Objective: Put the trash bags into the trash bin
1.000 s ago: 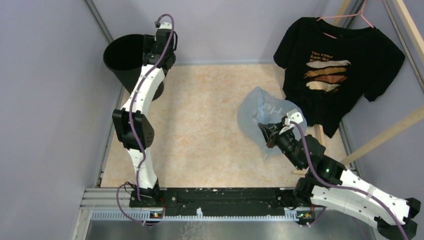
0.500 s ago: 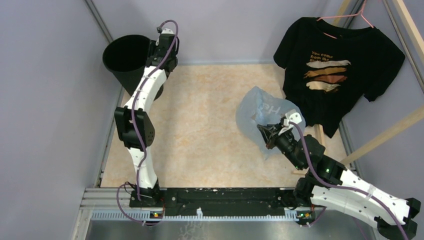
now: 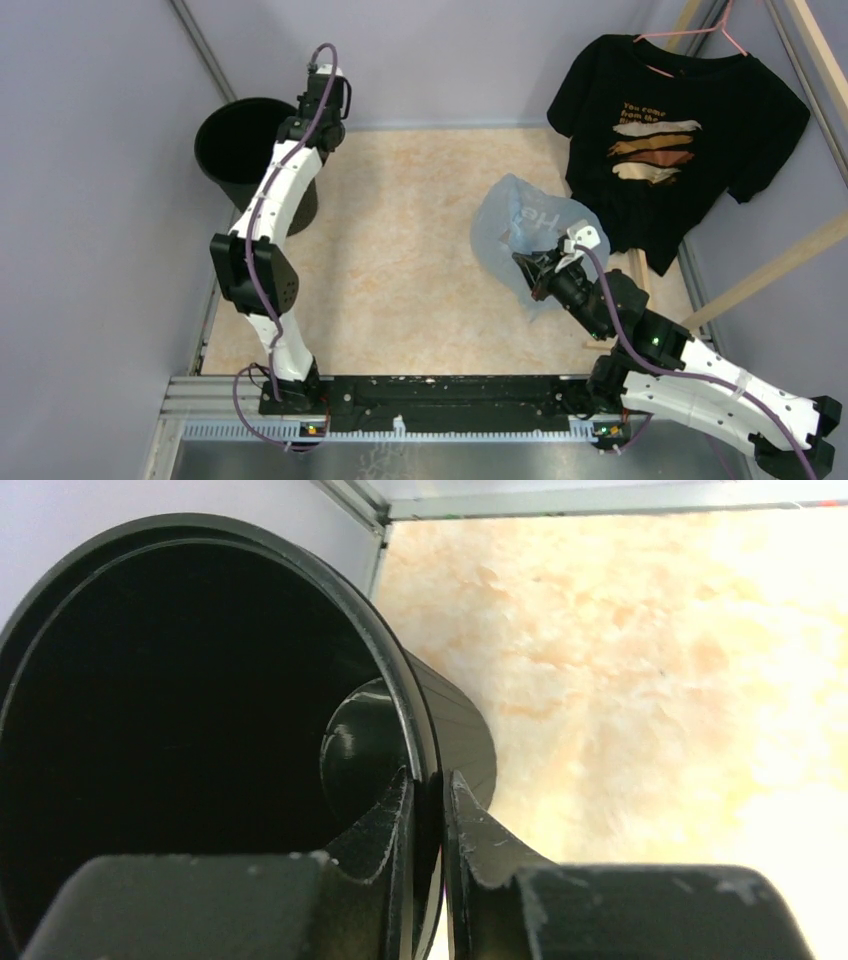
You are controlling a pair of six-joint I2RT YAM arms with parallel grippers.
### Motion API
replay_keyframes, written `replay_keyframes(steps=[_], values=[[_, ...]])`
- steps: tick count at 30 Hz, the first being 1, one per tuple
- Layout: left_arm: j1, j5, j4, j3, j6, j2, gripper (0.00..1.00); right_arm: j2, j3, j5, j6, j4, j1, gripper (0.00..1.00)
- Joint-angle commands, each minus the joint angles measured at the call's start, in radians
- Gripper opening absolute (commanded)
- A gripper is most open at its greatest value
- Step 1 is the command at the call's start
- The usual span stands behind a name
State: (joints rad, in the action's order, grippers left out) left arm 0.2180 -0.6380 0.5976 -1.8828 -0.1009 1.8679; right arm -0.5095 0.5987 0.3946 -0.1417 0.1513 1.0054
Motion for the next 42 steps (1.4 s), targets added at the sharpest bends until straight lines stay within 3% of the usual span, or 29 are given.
replay_keyframes(steps=[1,5,8,14,20,37,42], values=[[0.028,0.165,0.106,0.002,0.095,-0.151,0.08,0.006,0.052,-0.003,-0.006,-0.010,0.000,0.00],[0.072,0.303,0.202,0.015,0.133,-0.205,0.03,0.005,0.045,0.016,-0.011,-0.018,-0.001,0.00],[0.112,0.411,0.219,0.114,0.148,-0.270,0.00,0.000,0.044,0.032,-0.010,-0.029,-0.001,0.00],[0.330,0.534,0.164,0.293,0.168,-0.420,0.00,-0.036,0.085,0.076,0.028,-0.024,-0.001,0.01],[0.443,0.745,0.061,0.413,0.244,-0.514,0.00,0.020,0.140,0.155,0.099,-0.016,0.000,0.00],[0.559,0.917,-0.041,0.494,0.288,-0.532,0.03,0.111,0.257,0.317,0.013,0.098,-0.001,0.01],[0.574,0.912,-0.035,0.492,0.285,-0.545,0.16,0.114,0.302,0.358,0.057,0.117,-0.001,0.02]])
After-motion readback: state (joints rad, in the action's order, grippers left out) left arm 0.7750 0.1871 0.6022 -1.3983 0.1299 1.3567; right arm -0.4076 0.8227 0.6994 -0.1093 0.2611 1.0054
